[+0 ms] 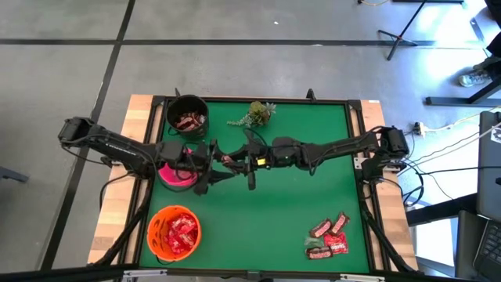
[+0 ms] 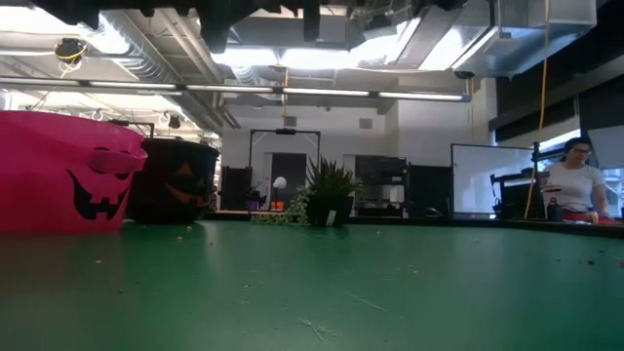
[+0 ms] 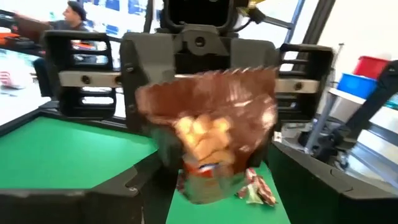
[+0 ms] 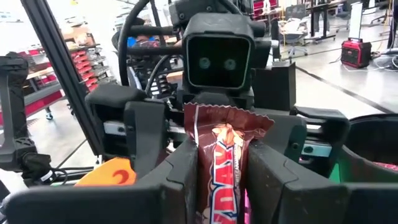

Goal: Sort candy
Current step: Put the brown chocolate into the black bucket

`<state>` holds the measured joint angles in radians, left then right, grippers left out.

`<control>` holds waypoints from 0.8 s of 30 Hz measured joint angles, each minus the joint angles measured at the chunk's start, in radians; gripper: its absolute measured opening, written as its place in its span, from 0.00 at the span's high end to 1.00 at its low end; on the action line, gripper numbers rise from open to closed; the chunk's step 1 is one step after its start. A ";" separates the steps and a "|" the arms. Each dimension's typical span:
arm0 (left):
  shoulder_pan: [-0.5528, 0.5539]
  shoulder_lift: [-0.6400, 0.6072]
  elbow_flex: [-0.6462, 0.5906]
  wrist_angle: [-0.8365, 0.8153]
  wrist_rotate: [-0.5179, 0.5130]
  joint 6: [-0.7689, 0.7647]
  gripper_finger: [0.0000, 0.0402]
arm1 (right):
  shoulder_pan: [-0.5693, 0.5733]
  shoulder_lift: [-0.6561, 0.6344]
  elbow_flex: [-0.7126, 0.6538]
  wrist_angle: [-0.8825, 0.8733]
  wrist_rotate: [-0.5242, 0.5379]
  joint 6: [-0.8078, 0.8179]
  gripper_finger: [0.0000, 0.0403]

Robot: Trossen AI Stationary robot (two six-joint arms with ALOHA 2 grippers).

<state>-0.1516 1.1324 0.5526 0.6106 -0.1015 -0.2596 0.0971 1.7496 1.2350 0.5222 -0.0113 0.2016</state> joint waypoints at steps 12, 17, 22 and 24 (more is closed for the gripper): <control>0.000 0.000 0.000 -0.003 -0.027 0.050 0.65 | 0.001 0.000 0.000 0.007 -0.008 0.002 0.70; 0.001 0.000 0.000 -0.004 -0.028 0.053 0.75 | 0.001 0.000 0.000 0.007 -0.017 0.003 0.56; 0.001 -0.002 0.002 -0.003 -0.028 0.055 0.75 | 0.002 0.000 0.032 -0.029 -0.055 0.003 0.39; 0.001 -0.002 0.002 -0.004 -0.028 0.063 0.74 | 0.002 -0.001 0.057 -0.070 -0.061 0.003 0.34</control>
<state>-0.1509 1.1301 0.5545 0.6065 -0.1298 -0.1970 0.0986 1.7486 1.2918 0.4522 -0.0725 0.2050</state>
